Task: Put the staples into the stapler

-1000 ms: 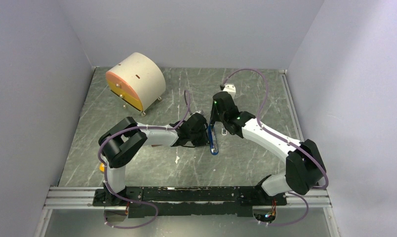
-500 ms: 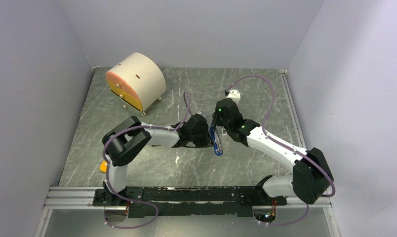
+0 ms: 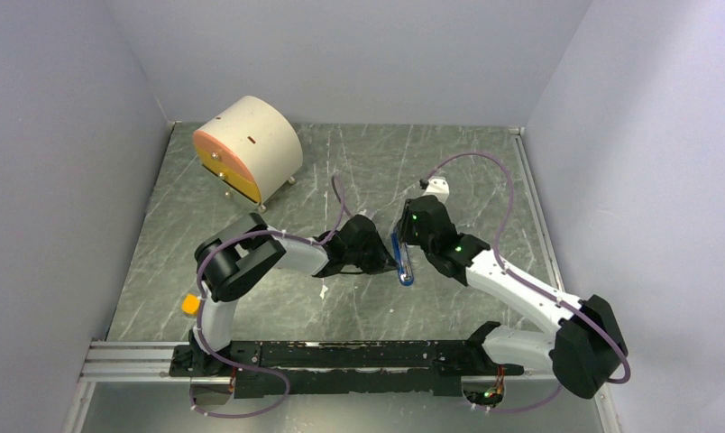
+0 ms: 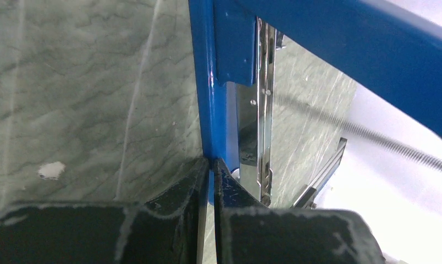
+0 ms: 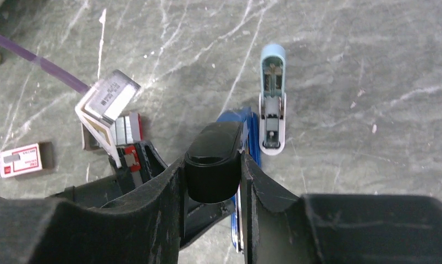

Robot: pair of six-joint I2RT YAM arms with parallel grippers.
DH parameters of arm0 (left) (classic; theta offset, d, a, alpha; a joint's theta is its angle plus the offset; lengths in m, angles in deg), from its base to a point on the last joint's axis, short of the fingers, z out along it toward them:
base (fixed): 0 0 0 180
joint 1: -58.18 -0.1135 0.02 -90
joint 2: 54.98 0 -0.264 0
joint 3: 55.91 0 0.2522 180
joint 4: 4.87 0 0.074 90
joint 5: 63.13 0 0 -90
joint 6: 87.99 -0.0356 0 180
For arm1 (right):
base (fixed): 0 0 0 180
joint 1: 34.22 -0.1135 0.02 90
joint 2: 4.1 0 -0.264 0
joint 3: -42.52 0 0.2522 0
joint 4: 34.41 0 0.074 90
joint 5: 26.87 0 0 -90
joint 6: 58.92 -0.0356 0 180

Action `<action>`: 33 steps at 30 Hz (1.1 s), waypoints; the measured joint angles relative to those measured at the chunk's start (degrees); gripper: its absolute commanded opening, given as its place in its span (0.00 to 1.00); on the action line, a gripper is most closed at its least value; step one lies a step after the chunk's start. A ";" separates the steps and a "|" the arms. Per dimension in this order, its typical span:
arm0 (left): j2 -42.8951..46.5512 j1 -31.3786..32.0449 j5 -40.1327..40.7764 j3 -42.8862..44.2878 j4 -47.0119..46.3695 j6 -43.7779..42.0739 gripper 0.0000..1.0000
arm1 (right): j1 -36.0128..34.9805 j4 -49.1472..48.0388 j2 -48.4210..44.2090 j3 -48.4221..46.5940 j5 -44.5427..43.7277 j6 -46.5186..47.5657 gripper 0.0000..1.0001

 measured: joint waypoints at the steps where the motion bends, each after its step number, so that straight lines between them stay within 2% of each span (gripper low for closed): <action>1: 0.04 0.37 0.81 0.04 0.02 0.02 0.13 | 0.00 0.63 -0.90 0.55 0.02 -0.09 0.18; 16: 0.09 2.16 5.38 0.74 0.42 0.63 0.13 | -1.51 3.80 -7.32 6.64 1.27 -2.78 0.18; 33: 1.27 2.47 7.32 0.63 2.16 0.15 0.17 | -6.40 11.32 -0.63 7.10 1.01 -7.96 0.21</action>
